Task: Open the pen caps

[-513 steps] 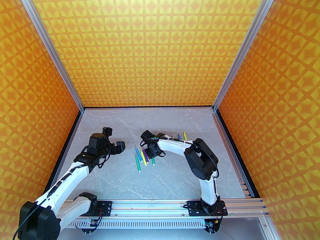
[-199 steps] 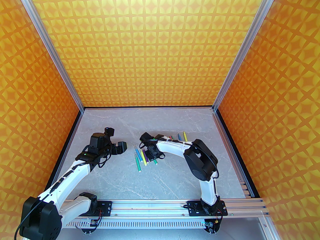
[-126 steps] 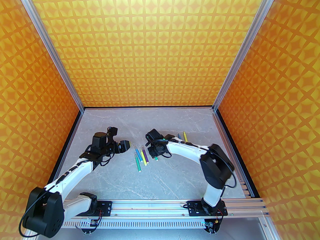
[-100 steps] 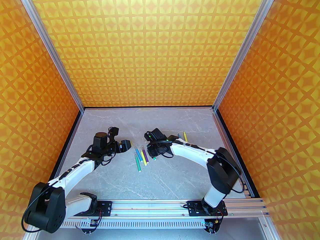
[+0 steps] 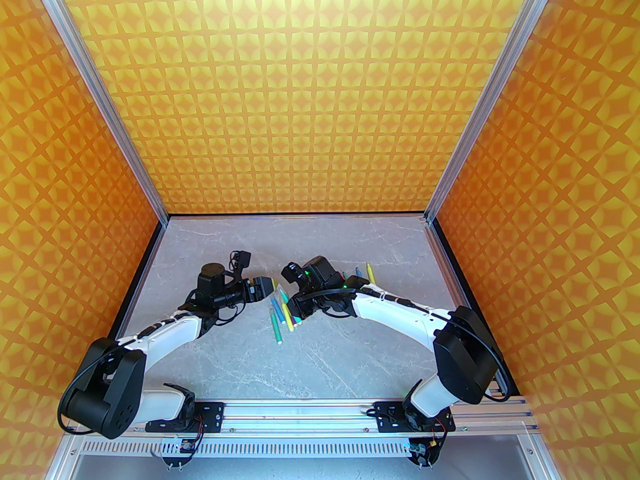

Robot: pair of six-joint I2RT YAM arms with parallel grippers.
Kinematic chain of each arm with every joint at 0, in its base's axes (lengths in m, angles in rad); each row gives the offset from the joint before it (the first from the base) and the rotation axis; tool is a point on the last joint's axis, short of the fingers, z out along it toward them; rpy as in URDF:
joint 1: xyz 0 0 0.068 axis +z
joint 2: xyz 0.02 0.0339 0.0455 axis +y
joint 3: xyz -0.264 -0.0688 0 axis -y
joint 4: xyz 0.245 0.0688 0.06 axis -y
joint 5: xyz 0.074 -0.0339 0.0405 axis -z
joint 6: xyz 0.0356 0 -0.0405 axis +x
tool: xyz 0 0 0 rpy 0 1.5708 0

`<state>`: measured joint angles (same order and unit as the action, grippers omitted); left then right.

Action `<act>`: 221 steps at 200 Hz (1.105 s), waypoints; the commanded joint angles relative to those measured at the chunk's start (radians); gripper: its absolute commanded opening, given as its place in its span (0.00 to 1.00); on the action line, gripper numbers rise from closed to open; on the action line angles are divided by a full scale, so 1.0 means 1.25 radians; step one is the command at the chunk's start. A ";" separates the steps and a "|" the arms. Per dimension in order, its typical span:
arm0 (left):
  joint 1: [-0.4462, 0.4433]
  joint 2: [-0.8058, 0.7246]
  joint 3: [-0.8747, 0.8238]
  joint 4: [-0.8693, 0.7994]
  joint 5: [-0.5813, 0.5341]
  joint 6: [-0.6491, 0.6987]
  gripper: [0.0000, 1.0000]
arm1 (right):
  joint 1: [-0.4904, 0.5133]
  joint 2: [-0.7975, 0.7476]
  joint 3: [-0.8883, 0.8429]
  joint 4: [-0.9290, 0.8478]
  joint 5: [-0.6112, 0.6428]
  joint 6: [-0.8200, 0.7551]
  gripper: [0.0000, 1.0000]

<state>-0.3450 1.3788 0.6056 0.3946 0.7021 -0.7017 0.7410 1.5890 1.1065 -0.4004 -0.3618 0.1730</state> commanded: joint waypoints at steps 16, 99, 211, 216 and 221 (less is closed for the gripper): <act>-0.031 0.042 0.017 0.071 0.039 -0.027 0.60 | 0.001 -0.027 -0.013 0.038 -0.041 -0.009 0.04; -0.043 0.068 0.031 0.119 0.051 -0.063 0.36 | 0.002 -0.017 -0.012 0.043 -0.051 -0.014 0.04; -0.045 0.063 0.039 0.119 0.051 -0.078 0.00 | 0.002 -0.017 -0.031 0.089 -0.043 -0.001 0.36; -0.045 0.062 0.041 0.119 0.051 -0.079 0.00 | 0.002 -0.017 -0.036 0.099 -0.046 0.001 0.38; -0.045 0.062 0.042 0.119 0.051 -0.080 0.00 | 0.002 -0.015 -0.040 0.106 -0.049 0.003 0.38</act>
<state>-0.3943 1.4605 0.6285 0.5354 0.7517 -0.7902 0.7422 1.5818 1.0904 -0.3267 -0.4046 0.1711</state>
